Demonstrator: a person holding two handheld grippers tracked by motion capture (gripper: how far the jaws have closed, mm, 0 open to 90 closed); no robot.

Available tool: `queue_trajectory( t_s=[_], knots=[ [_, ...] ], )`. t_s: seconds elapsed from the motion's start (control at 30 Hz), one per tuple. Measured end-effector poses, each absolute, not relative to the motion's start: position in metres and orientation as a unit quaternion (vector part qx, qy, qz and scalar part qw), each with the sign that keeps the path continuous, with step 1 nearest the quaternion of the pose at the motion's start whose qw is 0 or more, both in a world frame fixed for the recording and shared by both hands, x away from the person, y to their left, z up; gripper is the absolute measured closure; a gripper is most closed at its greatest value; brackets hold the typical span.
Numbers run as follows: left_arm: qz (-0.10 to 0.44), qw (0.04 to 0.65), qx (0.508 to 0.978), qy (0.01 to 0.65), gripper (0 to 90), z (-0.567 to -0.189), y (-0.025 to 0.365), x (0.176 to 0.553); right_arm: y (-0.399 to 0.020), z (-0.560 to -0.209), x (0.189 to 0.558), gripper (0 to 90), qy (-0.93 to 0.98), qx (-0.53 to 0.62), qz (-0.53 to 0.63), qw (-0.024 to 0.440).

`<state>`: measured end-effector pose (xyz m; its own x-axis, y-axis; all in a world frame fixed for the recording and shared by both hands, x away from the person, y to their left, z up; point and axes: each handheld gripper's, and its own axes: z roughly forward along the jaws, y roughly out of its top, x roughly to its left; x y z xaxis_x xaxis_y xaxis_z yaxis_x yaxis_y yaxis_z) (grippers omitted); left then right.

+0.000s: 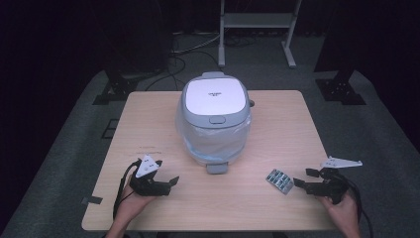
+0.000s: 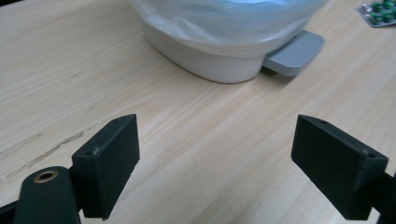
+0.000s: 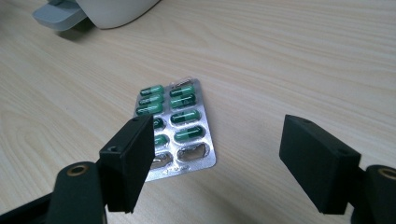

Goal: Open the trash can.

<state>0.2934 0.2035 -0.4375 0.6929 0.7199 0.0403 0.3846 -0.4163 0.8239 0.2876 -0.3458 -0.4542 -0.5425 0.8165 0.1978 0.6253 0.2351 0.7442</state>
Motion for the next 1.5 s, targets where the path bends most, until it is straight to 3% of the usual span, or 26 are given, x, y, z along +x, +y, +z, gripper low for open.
queue_trajectory(
  t_s=[0.4,0.7,0.77,1.0,1.5],
  knots=[
    [0.192,0.433,0.819,0.324,17.7,-0.409,0.198,0.286,-0.336,-0.448,0.289,25.3,0.786,0.451,0.404,0.126],
    [0.176,0.441,0.826,0.302,33.6,-0.378,0.200,0.280,-0.336,-0.446,0.288,25.2,0.786,0.448,0.406,0.126],
    [0.172,0.448,0.826,0.295,42.1,-0.369,0.200,0.281,-0.336,-0.446,0.288,25.2,0.787,0.447,0.406,0.127],
    [0.158,0.455,0.835,0.265,59.1,-0.340,0.197,0.285,-0.334,-0.446,0.288,25.2,0.792,0.445,0.399,0.124],
    [0.141,0.466,0.845,0.221,80.2,-0.292,0.181,0.293,-0.337,-0.447,0.288,25.2,0.790,0.445,0.403,0.124]
  ],
)
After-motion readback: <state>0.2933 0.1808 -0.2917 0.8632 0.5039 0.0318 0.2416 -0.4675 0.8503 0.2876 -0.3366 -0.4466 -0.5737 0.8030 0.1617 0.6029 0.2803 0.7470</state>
